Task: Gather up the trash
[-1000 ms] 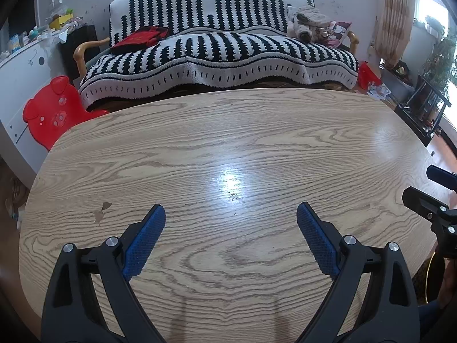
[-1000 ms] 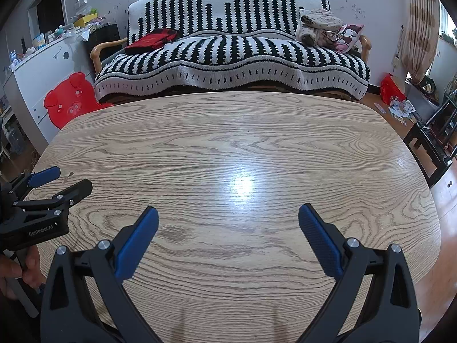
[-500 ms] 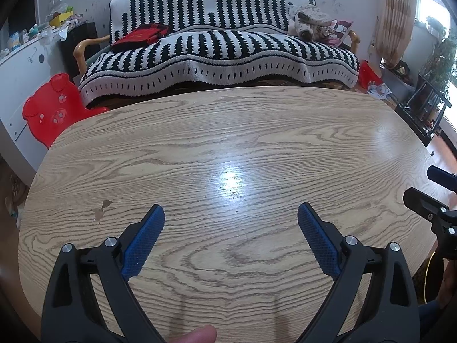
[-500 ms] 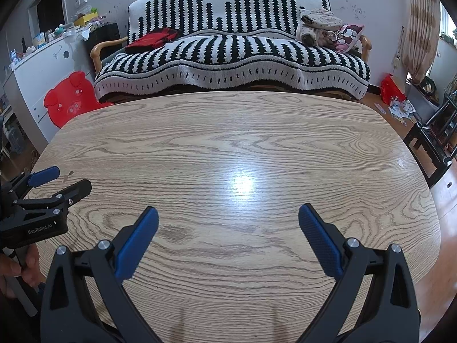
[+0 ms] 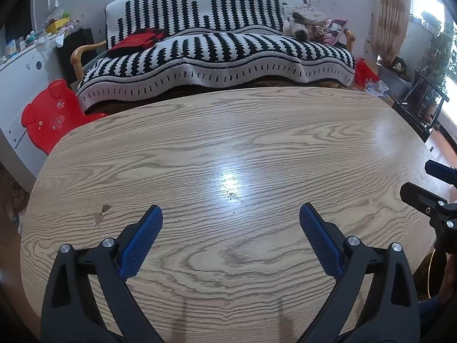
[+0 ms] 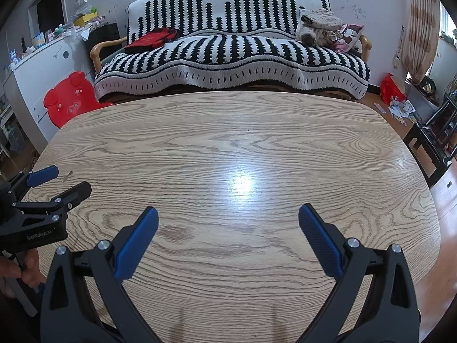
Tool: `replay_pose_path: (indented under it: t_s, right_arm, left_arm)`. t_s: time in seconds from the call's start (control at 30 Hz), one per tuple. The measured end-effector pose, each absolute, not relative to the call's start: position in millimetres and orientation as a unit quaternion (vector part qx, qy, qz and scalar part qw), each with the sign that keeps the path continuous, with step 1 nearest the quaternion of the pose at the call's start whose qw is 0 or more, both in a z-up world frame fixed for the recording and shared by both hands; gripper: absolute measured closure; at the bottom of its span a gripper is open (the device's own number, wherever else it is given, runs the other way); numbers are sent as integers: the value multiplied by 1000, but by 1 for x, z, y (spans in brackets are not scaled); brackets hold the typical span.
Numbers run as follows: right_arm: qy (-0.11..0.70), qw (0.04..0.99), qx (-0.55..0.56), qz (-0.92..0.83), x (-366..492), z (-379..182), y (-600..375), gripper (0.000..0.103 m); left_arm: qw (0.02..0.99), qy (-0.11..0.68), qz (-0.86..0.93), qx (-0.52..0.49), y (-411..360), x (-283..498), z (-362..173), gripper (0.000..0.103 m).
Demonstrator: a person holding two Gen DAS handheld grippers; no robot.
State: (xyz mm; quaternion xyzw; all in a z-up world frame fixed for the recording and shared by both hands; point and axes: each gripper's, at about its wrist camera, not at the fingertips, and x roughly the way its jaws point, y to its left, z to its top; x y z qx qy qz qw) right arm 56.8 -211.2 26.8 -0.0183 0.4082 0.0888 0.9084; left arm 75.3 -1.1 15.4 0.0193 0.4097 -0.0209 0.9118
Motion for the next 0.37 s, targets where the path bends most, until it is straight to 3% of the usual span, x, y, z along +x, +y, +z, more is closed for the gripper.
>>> replay_pose_path:
  t_s: [0.37]
  right_arm:
    - [410, 908, -21, 87, 59, 25, -212, 7]
  left_arm:
    - [910, 415, -15, 19, 2, 77, 15, 9]
